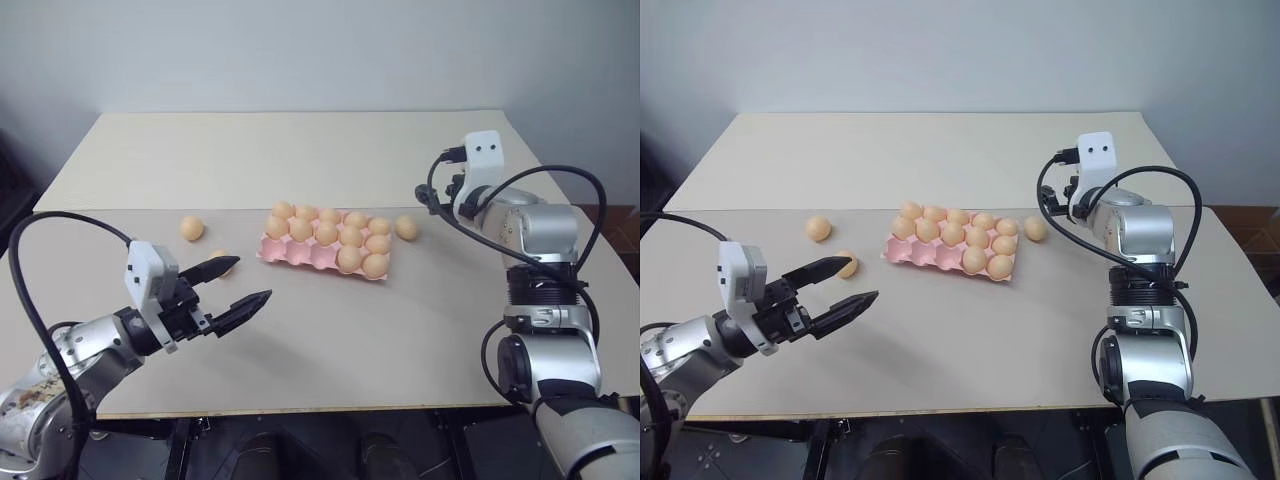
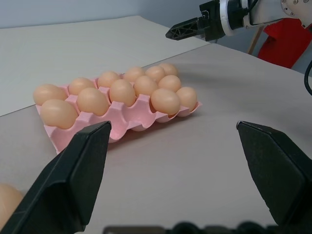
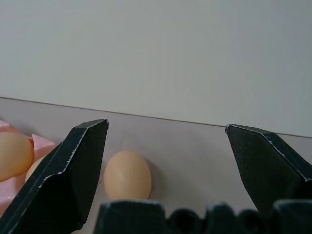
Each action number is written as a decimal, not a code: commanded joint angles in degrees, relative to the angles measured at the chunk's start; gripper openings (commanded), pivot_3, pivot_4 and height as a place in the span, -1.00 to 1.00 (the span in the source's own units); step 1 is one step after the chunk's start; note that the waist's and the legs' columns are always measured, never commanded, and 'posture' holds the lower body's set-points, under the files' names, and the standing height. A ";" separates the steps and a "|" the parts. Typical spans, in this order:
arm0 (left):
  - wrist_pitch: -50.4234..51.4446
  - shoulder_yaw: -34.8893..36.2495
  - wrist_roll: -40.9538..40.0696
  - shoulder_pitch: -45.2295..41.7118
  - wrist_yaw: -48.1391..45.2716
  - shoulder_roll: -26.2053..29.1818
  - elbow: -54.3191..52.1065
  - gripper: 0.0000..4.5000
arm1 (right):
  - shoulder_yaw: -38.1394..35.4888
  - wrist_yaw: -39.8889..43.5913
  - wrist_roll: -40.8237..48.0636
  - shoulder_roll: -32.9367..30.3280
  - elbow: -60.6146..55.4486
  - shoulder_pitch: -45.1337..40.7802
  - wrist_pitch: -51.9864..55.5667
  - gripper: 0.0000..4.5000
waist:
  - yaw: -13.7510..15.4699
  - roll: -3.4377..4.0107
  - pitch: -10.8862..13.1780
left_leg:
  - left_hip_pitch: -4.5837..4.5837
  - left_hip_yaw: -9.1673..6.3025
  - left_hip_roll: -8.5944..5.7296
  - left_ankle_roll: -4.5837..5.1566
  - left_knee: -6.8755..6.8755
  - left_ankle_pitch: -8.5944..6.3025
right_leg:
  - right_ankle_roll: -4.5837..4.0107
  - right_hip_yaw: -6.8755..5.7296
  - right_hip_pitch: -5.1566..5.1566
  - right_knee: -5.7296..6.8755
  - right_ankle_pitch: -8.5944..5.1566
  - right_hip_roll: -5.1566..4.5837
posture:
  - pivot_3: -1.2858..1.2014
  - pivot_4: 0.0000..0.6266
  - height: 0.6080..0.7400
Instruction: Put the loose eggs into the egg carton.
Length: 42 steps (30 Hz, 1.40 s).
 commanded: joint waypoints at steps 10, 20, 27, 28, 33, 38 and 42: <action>-0.88 -5.07 0.74 -3.43 3.66 -0.88 -2.46 1.00 | 1.38 2.82 -1.02 1.79 14.28 -6.15 -6.59 0.99 | -0.33 0.00 0.00 | 0.00 0.00 0.00 -0.07 -0.01 0.04 | 0.00 0.01 -0.02 0.02 0.00 0.02 | 0.03 -0.52 1.00; -1.22 -5.60 1.20 -3.52 4.95 -1.39 -3.13 1.00 | 2.50 3.24 -2.92 3.59 23.99 -7.56 -11.36 0.99 | -0.43 0.00 0.00 | 0.00 0.00 0.00 -0.10 -0.01 0.06 | 0.00 0.00 -0.02 0.02 0.00 0.01 | 0.03 -0.52 1.00; -1.15 -5.40 1.49 -3.24 5.55 -1.55 -3.59 1.00 | 2.07 2.19 -3.65 4.78 29.11 -8.11 -14.83 0.99 | -0.45 0.00 0.00 | 0.00 0.00 0.00 -0.18 -0.01 0.11 | 0.00 0.00 -0.02 0.04 0.00 0.01 | 0.03 -0.52 1.00; -1.15 -5.38 1.50 -3.21 5.58 -1.52 -3.64 1.00 | 2.00 2.04 -3.75 4.90 29.87 -8.22 -15.42 0.99 | -0.45 0.00 0.00 | 0.01 0.00 0.00 -0.18 -0.01 0.11 | 0.00 0.00 -0.02 0.04 0.00 0.01 | 0.03 -0.52 1.00; -1.21 -4.95 1.47 -2.89 5.66 -1.44 -3.87 1.00 | 1.56 0.67 -3.90 5.33 32.25 -8.53 -18.65 0.59 | -0.49 0.00 0.00 | 0.00 0.00 0.00 -0.23 -0.01 0.13 | 0.00 0.00 -0.02 0.04 0.00 0.02 | 0.03 -0.52 1.00; -1.31 -4.77 1.57 -2.67 5.66 -1.41 -3.97 1.00 | 1.83 0.98 -4.12 5.34 32.36 -8.62 -20.27 -0.11 | -0.49 0.00 0.00 | 0.00 0.00 0.01 -0.38 -0.01 0.22 | 0.00 0.00 -0.02 0.04 0.00 0.01 | 0.03 -0.52 1.00; -1.38 -4.55 1.62 -2.80 5.45 -1.27 -3.70 1.00 | 1.89 1.46 -4.42 5.21 30.23 -8.45 -19.26 -0.16 | -0.49 0.00 0.00 | 0.00 -0.01 0.01 -0.38 -0.01 0.22 | 0.00 0.00 -0.02 0.04 0.00 0.01 | 0.03 -0.52 1.00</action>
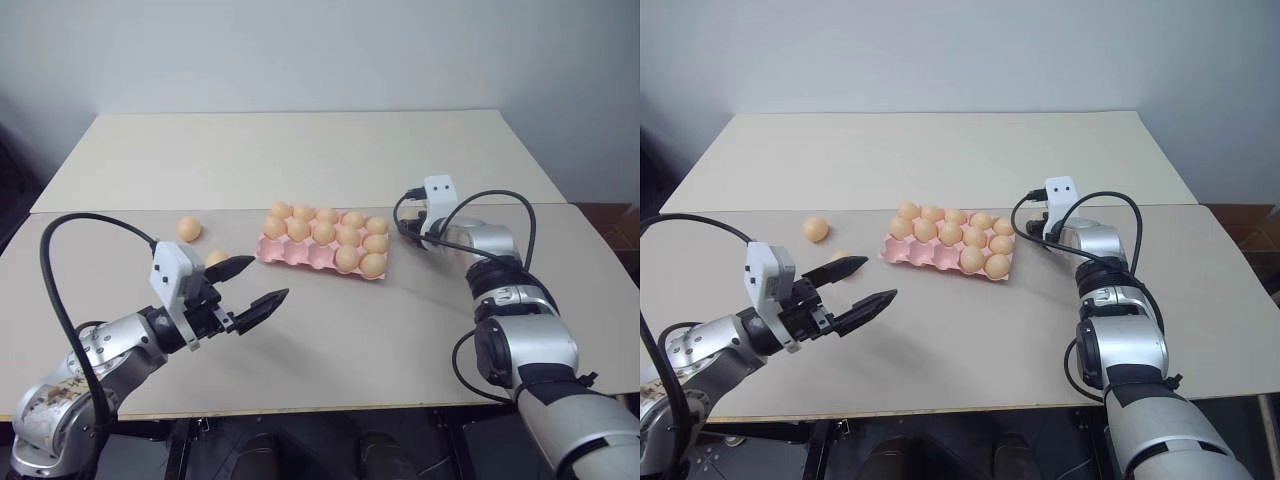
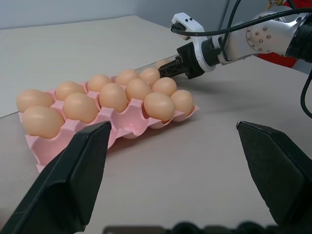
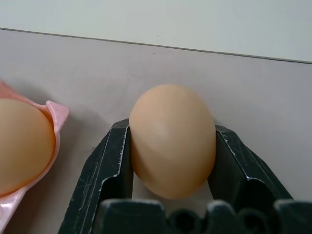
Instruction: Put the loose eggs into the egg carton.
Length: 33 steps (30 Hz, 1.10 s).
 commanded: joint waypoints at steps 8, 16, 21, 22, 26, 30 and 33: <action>-1.28 6.72 0.26 3.21 -1.85 2.62 -0.19 1.00 | 2.99 8.19 5.26 -0.83 -35.87 3.03 18.63 -0.17 | -0.12 0.03 0.02 | -0.10 0.00 0.07 0.01 -0.04 -0.01 | 0.00 0.01 -0.18 0.37 0.00 0.04 | 0.03 -0.52 1.00; -3.01 9.49 3.08 7.84 -4.56 3.34 2.16 1.00 | 8.06 7.79 9.46 4.85 -54.00 8.06 31.87 -0.19 | 0.40 0.03 0.01 | -0.02 0.00 0.05 0.27 -0.02 -0.16 | -0.01 -0.03 -0.13 0.33 0.00 0.02 | 0.03 -0.52 1.00; -3.03 8.18 3.32 8.58 -3.42 1.89 0.56 1.00 | 12.73 8.04 10.66 6.65 -60.17 10.53 36.18 -0.19 | 0.50 0.02 0.01 | -0.14 0.01 0.03 0.29 -0.03 -0.17 | -0.01 -0.03 -0.23 0.39 0.00 0.01 | 0.03 -0.52 1.00; -2.98 8.05 3.37 8.57 -3.30 1.76 0.40 1.00 | 13.19 8.18 10.66 6.79 -60.75 10.78 36.58 -0.19 | 0.50 0.02 0.01 | -0.13 0.01 0.04 0.29 -0.03 -0.17 | -0.01 -0.03 -0.23 0.41 0.00 0.02 | 0.03 -0.52 1.00; -2.81 8.01 3.32 8.53 -2.98 1.50 0.04 1.00 | 14.14 7.81 11.10 7.58 -62.04 11.08 38.34 -0.20 | 0.61 0.02 0.01 | -0.05 0.00 0.03 0.28 -0.01 -0.16 | -0.01 -0.03 -0.18 0.34 0.00 0.00 | 0.03 -0.52 1.00; -2.77 8.14 3.21 8.75 -2.78 1.46 -0.28 1.00 | 14.74 7.59 11.21 7.67 -61.99 11.17 38.55 -0.20 | 0.58 0.02 0.01 | -0.07 -0.01 0.03 0.28 -0.02 -0.17 | -0.01 -0.04 -0.19 0.35 0.00 0.02 | 0.03 -0.52 1.00; -2.78 8.05 3.17 8.79 -2.57 1.45 -0.45 1.00 | 15.18 7.52 10.95 7.64 -60.97 11.08 37.79 -0.20 | 0.58 0.02 0.01 | -0.10 -0.01 0.03 0.29 -0.02 -0.17 | -0.01 -0.04 -0.20 0.38 0.00 0.01 | 0.03 -0.52 1.00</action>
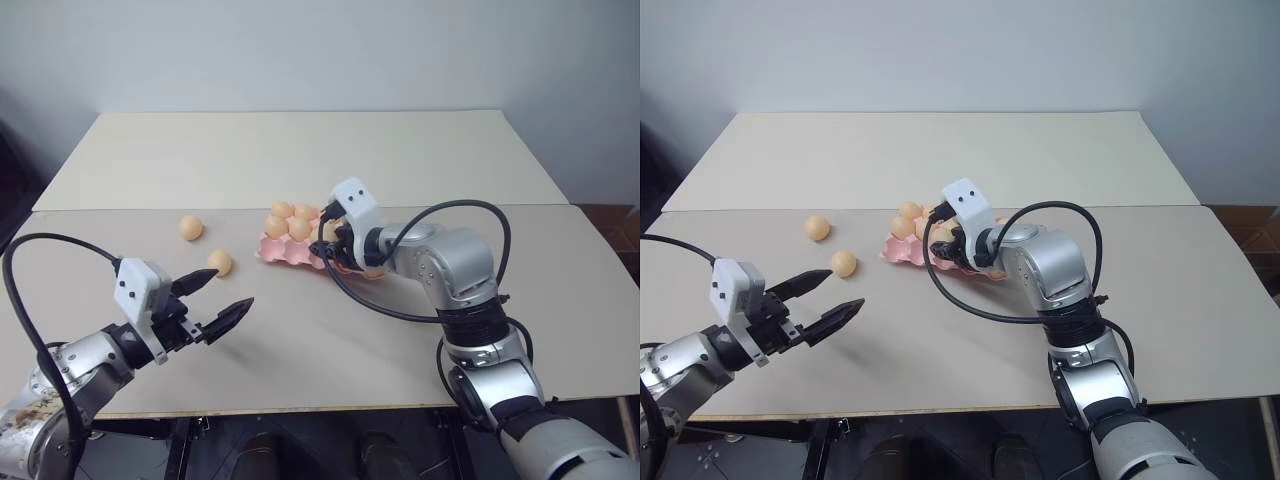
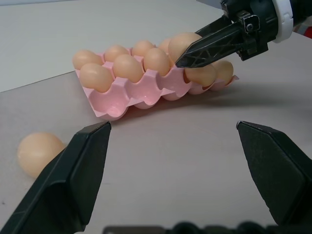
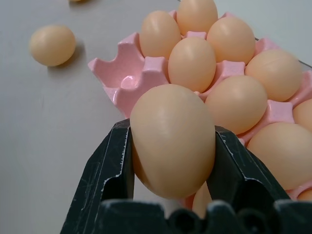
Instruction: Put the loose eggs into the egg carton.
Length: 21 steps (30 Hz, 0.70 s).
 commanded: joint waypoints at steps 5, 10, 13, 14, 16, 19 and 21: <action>-0.86 0.13 -0.01 -0.02 0.35 -0.13 -2.46 1.00 | 0.80 0.38 -0.13 0.02 0.39 -0.91 -2.21 -0.20 | -0.01 0.00 0.00 | 0.04 0.00 0.00 0.00 0.01 0.00 | 0.00 0.00 0.00 -0.05 0.00 0.00 | 0.03 -0.52 1.00; -0.89 0.32 -0.08 0.13 0.29 -0.06 -2.58 1.00 | 1.63 0.63 -0.44 -0.40 0.67 -0.88 -3.64 -0.20 | -0.06 0.00 0.00 | 0.02 0.00 0.00 0.00 0.00 0.00 | 0.00 0.00 0.00 -0.03 0.00 0.00 | 0.03 -0.52 1.00; -0.91 0.37 -0.07 0.02 0.25 0.01 -2.50 1.00 | 1.81 0.51 -0.57 -0.49 0.96 -0.79 -4.10 -0.20 | -0.05 0.00 0.00 | 0.02 0.00 0.00 0.00 0.00 0.00 | 0.00 0.00 0.00 -0.04 0.00 0.00 | 0.03 -0.52 1.00; -0.91 0.36 -0.07 -0.04 0.29 0.01 -2.51 1.00 | 1.81 0.50 -0.63 -0.53 1.02 -0.73 -4.21 -0.20 | -0.04 0.00 0.00 | 0.02 0.00 0.00 0.00 0.00 0.00 | 0.00 0.00 0.00 -0.04 0.00 0.00 | 0.03 -0.52 1.00; -0.90 0.25 -0.07 -0.28 0.34 0.01 -2.46 1.00 | 1.71 0.38 -0.81 -0.49 1.44 -0.69 -4.58 0.12 | -0.04 0.00 0.00 | 0.03 0.00 0.00 0.00 0.00 0.00 | 0.00 0.00 0.00 -0.04 0.00 0.00 | 0.03 -0.52 1.00; -0.85 0.16 -0.13 -0.49 0.34 0.07 -2.49 1.00 | 1.33 0.09 -0.95 -0.33 2.00 -0.77 -5.24 0.54 | -0.06 0.00 0.00 | 0.03 0.00 0.00 0.00 0.00 0.00 | 0.00 0.00 0.00 -0.04 0.00 0.00 | 0.03 -0.52 1.00; -0.84 0.15 -0.11 -0.64 0.26 0.14 -2.40 1.00 | 1.10 -0.10 -1.01 -0.22 2.33 -0.89 -5.64 0.85 | -0.07 0.00 0.00 | 0.03 0.00 0.00 0.00 0.00 0.00 | 0.00 0.00 0.00 -0.04 0.00 0.00 | 0.03 -0.52 1.00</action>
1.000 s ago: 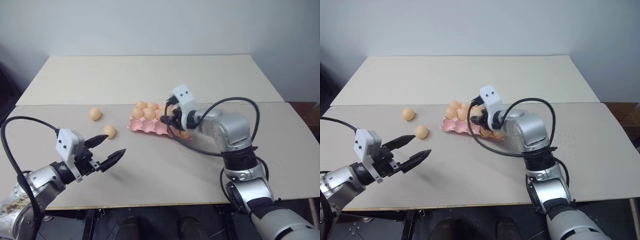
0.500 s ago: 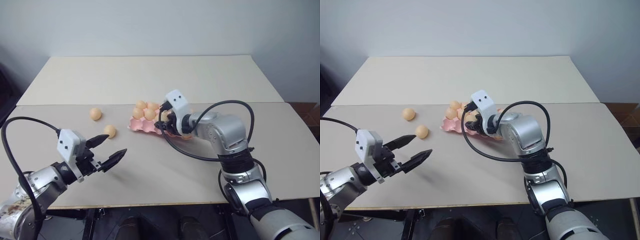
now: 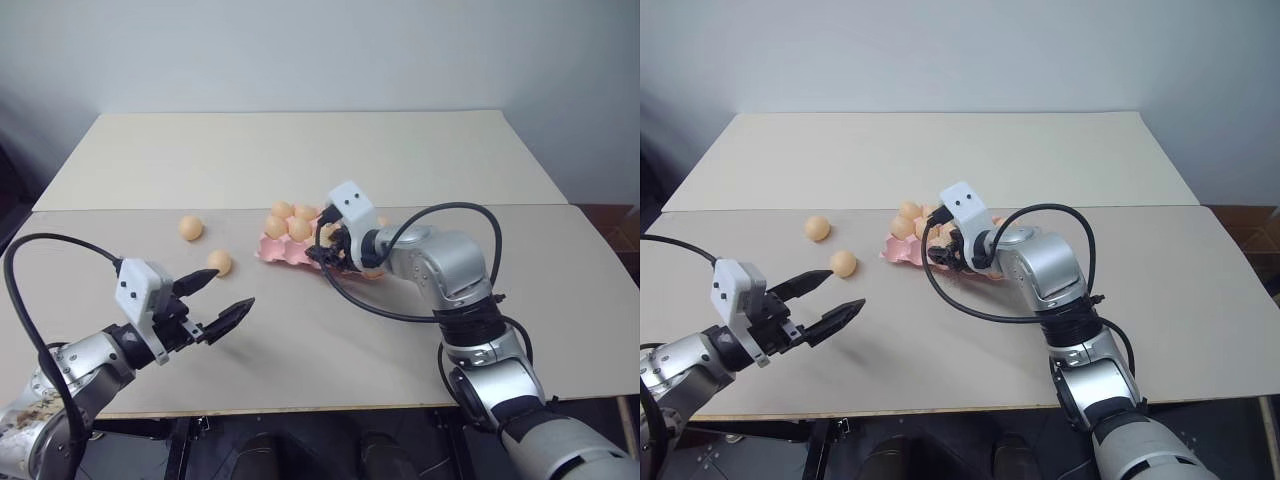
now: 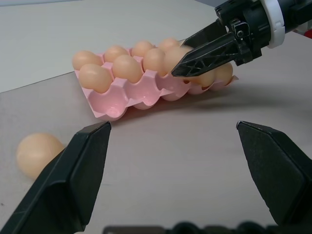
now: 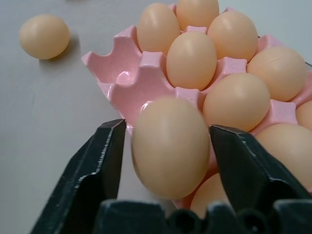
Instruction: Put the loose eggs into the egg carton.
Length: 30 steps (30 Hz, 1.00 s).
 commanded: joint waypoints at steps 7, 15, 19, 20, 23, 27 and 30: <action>-0.91 1.15 -0.34 -0.81 -0.39 0.60 -1.71 1.00 | -3.04 0.65 0.82 -0.99 -3.55 -1.29 -3.37 0.98 | 0.05 0.00 0.00 | 0.00 0.00 0.00 0.00 0.00 0.00 | 0.00 0.00 0.00 0.00 0.00 0.00 | 0.03 -0.52 1.00; 2.18 13.12 -7.19 -1.74 -3.30 5.66 2.85 1.00 | -15.79 11.58 10.81 -10.78 -12.01 -0.99 -6.20 0.98 | 0.63 -0.01 0.00 | -0.03 -0.02 0.00 0.01 0.00 -0.01 | 0.00 -0.03 0.00 -0.06 0.00 0.00 | 0.03 -0.52 1.00; 5.68 23.48 -10.26 2.95 -10.92 11.27 7.91 1.00 | -19.98 21.89 13.90 -21.85 -12.61 4.88 -12.01 0.98 | 0.83 -0.01 0.00 | 0.01 0.00 0.00 0.07 -0.02 -0.04 | 0.00 -0.07 0.09 -0.40 0.00 -0.02 | 0.03 -0.52 1.00; 6.35 26.17 -9.91 4.79 -13.58 12.84 9.62 1.00 | -21.33 25.21 14.61 -24.92 -12.35 7.02 -14.14 0.98 | 0.85 -0.01 0.01 | 0.01 0.02 0.00 0.11 -0.03 -0.07 | 0.00 -0.06 0.10 -0.44 0.00 -0.02 | 0.03 -0.52 1.00; 8.28 33.43 -9.62 8.91 -19.64 16.28 14.31 1.00 | -25.55 33.57 16.16 -33.26 -9.84 12.83 -18.97 0.98 | 0.85 -0.01 0.05 | -0.02 0.08 0.00 0.13 -0.07 -0.08 | -0.01 -0.03 0.03 -0.47 -0.01 -0.02 | 0.03 -0.52 1.00; 10.60 40.01 -8.87 12.80 -27.49 19.93 19.02 1.00 | -31.70 40.80 17.52 -41.61 -4.29 18.98 -22.51 0.98 | 0.84 -0.02 0.06 | 0.13 0.11 0.00 0.13 -0.06 -0.08 | -0.02 0.00 0.12 -0.43 -0.01 -0.01 | 0.03 -0.52 1.00; 10.63 39.19 -7.73 11.75 -27.00 20.43 19.93 1.00 | -34.52 43.93 18.91 -44.71 -2.59 22.09 -24.27 0.98 | 0.89 -0.02 0.06 | 0.30 0.12 0.00 0.13 -0.08 -0.08 | -0.03 0.00 0.28 -0.45 -0.02 -0.02 | 0.03 -0.52 1.00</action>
